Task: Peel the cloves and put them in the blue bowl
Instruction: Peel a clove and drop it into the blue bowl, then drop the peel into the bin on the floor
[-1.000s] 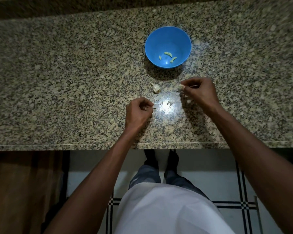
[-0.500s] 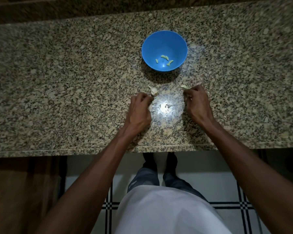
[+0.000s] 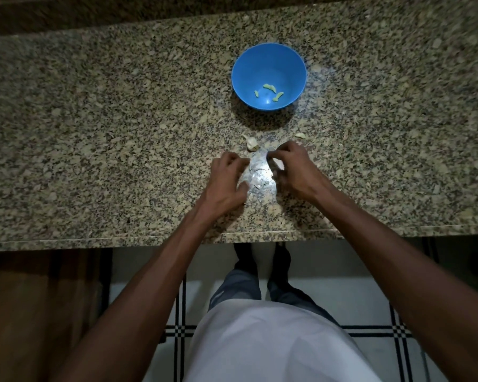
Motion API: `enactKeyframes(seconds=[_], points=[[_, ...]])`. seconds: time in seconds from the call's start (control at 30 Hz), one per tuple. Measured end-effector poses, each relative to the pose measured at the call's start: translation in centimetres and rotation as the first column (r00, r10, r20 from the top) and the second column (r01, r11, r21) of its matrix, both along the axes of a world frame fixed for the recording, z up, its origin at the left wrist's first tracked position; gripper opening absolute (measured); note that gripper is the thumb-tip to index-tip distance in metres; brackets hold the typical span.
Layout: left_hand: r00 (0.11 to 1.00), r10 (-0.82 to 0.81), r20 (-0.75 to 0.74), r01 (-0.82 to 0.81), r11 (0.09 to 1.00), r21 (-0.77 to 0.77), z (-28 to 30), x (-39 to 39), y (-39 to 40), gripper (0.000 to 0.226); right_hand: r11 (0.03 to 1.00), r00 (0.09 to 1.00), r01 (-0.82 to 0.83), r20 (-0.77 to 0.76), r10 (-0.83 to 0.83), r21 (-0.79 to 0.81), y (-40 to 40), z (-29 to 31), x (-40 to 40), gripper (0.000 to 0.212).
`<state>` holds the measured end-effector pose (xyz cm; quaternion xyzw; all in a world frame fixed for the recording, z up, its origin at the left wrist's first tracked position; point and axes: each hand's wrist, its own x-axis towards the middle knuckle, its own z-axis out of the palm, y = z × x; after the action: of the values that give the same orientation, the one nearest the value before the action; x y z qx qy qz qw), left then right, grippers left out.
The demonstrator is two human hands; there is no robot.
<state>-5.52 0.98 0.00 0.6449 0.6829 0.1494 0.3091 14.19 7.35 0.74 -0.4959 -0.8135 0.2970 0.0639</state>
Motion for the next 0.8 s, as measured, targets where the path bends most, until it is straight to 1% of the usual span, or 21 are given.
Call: enactKeyframes(seconds=[0.07,0.13,0.2,0.27,0.3,0.37,0.43,0.5,0.57,0.63,0.67,0.73,0.8], points=[[0.998,-0.061,0.034,0.062,0.997,-0.044,0.0,0.8,-0.7,0.06,0.995,0.995,-0.093,0.029,0.094,-0.021,-0.4,0.1,-0.6,0.035],[0.994,-0.079,0.078,0.082,0.996,-0.041,-0.3,1.4,-1.4,0.062,0.985,0.985,-0.169,0.033,0.17,-0.013,-0.7,0.2,-1.2,0.038],[0.992,-0.04,0.117,0.041,0.999,-0.006,-0.4,1.7,-1.8,0.058,0.979,0.979,-0.202,0.034,0.203,-0.012,-0.6,0.3,-1.4,0.036],[0.989,0.048,0.142,-0.052,0.998,0.021,-0.3,1.6,-2.0,0.056,0.985,0.985,-0.171,0.031,0.171,-0.009,-0.5,0.4,-0.8,0.029],[0.988,0.082,0.133,-0.088,0.996,0.035,-0.3,1.4,-2.1,0.057,0.988,0.988,-0.153,0.031,0.153,0.002,-0.5,0.4,-0.4,0.028],[0.993,0.094,0.065,-0.096,0.995,0.021,-0.2,0.9,-2.3,0.065,0.989,0.988,-0.151,0.033,0.151,0.001,-0.7,0.4,0.1,0.028],[0.998,0.069,0.008,-0.069,0.997,-0.015,-0.1,0.7,-2.8,0.077,0.982,0.981,-0.186,0.046,0.186,-0.02,-1.0,0.4,0.1,0.034],[0.997,0.078,-0.001,-0.078,0.997,-0.019,-0.3,1.2,-3.1,0.083,0.977,0.974,-0.212,0.072,0.213,-0.028,-1.7,0.5,-0.1,0.041],[0.992,0.125,0.019,-0.125,0.992,0.004,-0.6,2.1,-3.5,0.078,0.978,0.974,-0.211,0.091,0.21,0.001,-2.5,0.6,-0.3,0.04],[0.984,0.169,0.049,-0.172,0.984,0.05,-0.9,3.0,-3.6,0.067,0.977,0.973,-0.209,0.111,0.202,0.051,-3.3,0.5,-0.4,0.031],[0.982,0.179,0.061,-0.183,0.98,0.074,-0.9,3.4,-3.6,0.061,0.978,0.976,-0.198,0.104,0.191,0.064,-3.6,0.2,-0.5,0.026],[0.981,0.188,0.05,-0.193,0.975,0.111,-0.6,3.9,-3.4,0.048,0.989,0.99,-0.138,0.038,0.136,0.046,-4.0,0.0,-0.7,0.018],[0.978,0.207,0.018,-0.208,0.967,0.147,-0.4,4.1,-3.0,0.037,0.992,0.994,-0.107,0.013,0.106,0.064,-4.4,-0.2,-1.1,0.015]])
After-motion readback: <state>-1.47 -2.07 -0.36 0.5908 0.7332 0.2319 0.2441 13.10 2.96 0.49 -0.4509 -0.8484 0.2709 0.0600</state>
